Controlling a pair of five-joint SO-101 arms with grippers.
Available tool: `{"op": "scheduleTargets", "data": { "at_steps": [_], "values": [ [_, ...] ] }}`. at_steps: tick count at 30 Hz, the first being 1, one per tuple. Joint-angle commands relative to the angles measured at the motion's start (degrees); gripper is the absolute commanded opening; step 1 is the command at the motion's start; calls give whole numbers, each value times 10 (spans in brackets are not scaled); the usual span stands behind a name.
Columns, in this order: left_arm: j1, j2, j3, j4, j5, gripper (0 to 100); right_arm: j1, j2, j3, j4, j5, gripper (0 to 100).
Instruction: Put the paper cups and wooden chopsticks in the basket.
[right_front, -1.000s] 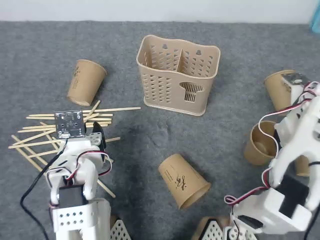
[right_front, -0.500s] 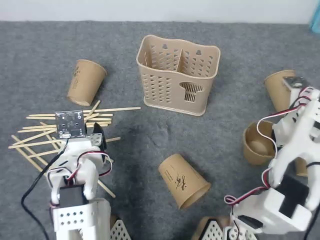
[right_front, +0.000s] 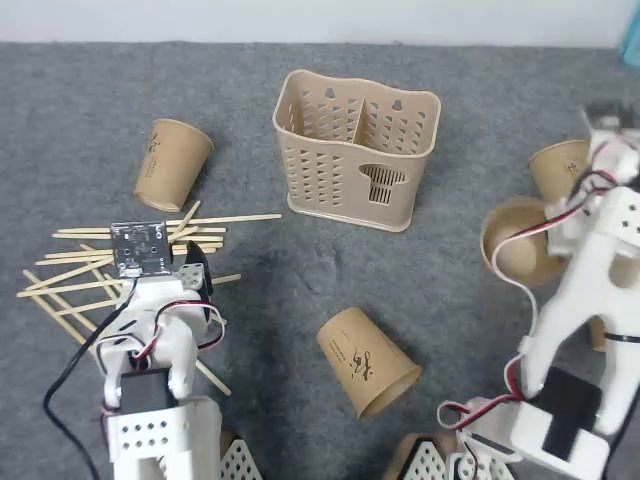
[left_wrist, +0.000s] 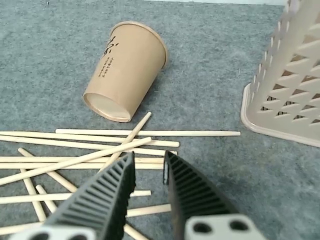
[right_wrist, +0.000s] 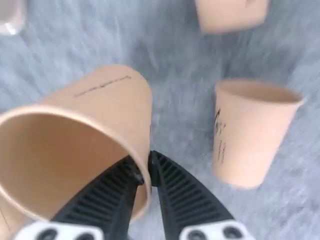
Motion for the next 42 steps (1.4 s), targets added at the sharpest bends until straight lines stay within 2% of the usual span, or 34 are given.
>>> {"op": "scheduleTargets", "data": {
  "at_steps": [1, 8, 13, 17, 23, 30, 38, 40, 42],
  "values": [
    [1, -7, -2, -14, -5, 88, -29, 0, -96, 24, -37, 6],
    [0, -7, 0, -14, -5, 88, -90, 11, -258, 24, -72, 6],
    [0, -7, 8, -28, -5, 88, -166, 14, -387, 22, -108, 6],
    [0, -7, 12, -30, -5, 88, -240, 14, -411, 7, -151, 6],
    [1, -7, 13, -30, -25, 88, -330, 44, -413, 13, -157, 6],
    [3, -7, 14, -30, -44, 87, -293, 126, -414, 14, -151, 6],
    [4, -7, 14, -30, -44, 87, -294, 145, -412, 13, -136, 12],
    [4, -7, 14, -30, -44, 87, -296, 153, -415, 12, -139, 70],
    [4, -7, 14, -30, -44, 87, -297, 156, -415, 2, -141, 172]
  ]
}}
